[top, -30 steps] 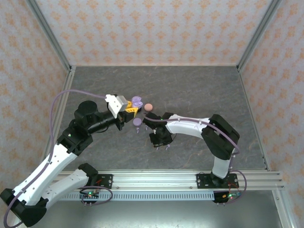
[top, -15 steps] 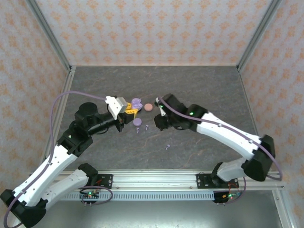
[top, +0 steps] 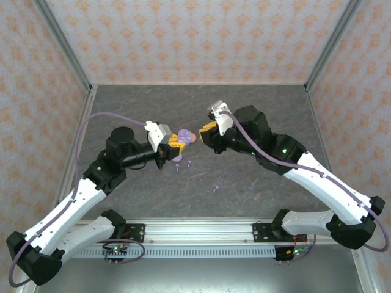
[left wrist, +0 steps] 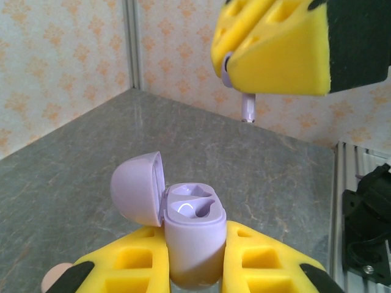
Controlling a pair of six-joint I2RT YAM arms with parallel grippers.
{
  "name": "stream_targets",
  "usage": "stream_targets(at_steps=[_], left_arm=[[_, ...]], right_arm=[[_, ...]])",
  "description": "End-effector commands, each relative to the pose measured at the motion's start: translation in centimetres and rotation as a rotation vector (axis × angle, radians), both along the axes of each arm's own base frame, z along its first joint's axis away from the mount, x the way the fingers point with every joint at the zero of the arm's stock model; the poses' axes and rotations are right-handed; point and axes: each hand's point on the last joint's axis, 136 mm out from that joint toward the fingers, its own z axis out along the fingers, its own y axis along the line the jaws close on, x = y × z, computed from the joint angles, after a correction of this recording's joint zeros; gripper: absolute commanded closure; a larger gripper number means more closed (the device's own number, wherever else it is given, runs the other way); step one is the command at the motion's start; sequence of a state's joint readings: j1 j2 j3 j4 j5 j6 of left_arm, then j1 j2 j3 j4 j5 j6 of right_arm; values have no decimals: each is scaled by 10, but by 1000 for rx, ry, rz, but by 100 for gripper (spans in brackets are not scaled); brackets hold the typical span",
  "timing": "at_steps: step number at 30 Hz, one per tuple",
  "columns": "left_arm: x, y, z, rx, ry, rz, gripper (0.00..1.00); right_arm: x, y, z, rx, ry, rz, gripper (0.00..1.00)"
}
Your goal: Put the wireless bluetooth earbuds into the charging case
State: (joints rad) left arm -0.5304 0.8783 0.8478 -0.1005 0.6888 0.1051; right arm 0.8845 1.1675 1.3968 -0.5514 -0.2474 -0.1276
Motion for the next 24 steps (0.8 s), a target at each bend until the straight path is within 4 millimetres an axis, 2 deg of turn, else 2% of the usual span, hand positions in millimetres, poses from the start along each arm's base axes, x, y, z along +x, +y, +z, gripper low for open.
stream_targets(at_steps=[1,9,18,24], left_arm=[[-9,-9,19,-52,-38,-72,100],[-9,-15,20,-53,-15,-105,100],[-10,-13,22,-47,-21,-103,100],[-10,-13,22,-44,-23,-102,100]], right_arm=[[-12,11,36,76,-106,112,81],[-20,28,39,87,-144,190,81],[-9,40,10,6,-124,183,81],[-5,40,-3,-33,-116,169,81]])
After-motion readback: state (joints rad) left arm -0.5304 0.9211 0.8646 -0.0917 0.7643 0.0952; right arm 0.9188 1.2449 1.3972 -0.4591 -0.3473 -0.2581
